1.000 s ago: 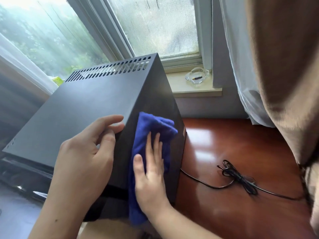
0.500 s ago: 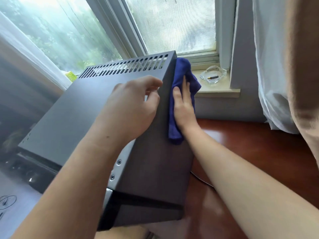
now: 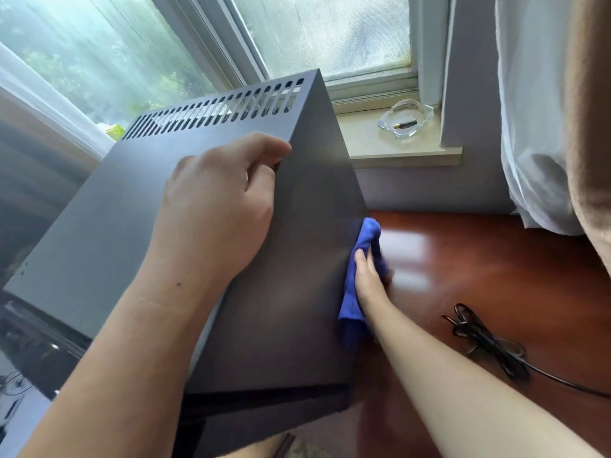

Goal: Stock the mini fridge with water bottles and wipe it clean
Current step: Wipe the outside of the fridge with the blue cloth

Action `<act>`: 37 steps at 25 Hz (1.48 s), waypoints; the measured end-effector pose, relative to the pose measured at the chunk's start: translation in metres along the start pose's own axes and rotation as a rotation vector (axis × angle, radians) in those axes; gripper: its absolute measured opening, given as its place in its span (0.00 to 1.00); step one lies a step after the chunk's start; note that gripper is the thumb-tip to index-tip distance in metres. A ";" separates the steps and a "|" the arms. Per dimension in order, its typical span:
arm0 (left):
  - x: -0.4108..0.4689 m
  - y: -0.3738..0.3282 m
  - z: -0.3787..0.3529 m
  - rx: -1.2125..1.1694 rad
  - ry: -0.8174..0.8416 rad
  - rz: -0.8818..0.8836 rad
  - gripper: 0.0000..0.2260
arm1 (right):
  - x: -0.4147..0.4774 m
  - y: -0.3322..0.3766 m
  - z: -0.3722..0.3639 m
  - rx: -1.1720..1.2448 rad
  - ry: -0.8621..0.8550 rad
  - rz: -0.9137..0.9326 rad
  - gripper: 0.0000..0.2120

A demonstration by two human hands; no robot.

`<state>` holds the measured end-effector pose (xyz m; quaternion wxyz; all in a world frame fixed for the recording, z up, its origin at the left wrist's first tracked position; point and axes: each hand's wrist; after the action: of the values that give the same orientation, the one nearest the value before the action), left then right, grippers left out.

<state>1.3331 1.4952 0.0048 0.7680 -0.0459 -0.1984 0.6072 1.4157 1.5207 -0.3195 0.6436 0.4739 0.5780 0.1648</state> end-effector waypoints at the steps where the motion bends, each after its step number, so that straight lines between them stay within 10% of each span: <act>1: 0.000 0.000 0.000 -0.006 -0.003 0.004 0.15 | -0.007 -0.010 -0.002 0.010 0.000 0.011 0.26; 8: 0.003 0.007 0.001 -0.066 0.017 -0.001 0.16 | -0.034 0.009 -0.027 0.093 0.022 0.190 0.37; 19: 0.007 0.016 0.001 -0.188 0.030 0.013 0.14 | -0.179 0.126 -0.045 -0.057 0.084 0.830 0.27; 29: 0.004 0.014 0.001 -0.180 0.048 0.008 0.19 | -0.130 0.139 -0.046 -0.007 0.017 0.814 0.28; 37: 0.008 0.017 -0.003 -0.128 0.029 0.027 0.17 | 0.017 0.137 -0.027 0.030 0.003 0.464 0.35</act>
<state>1.3198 1.5074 -0.0011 0.7579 -0.1063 -0.2250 0.6030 1.4424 1.6125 -0.2169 0.5803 0.6034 0.4569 0.3007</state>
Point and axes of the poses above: each hand's wrist, its own x-axis towards the middle knuckle, its own z-axis out of the back of the hand, y = z × x, and after that the axes turned 2 degrees about -z, right-handed
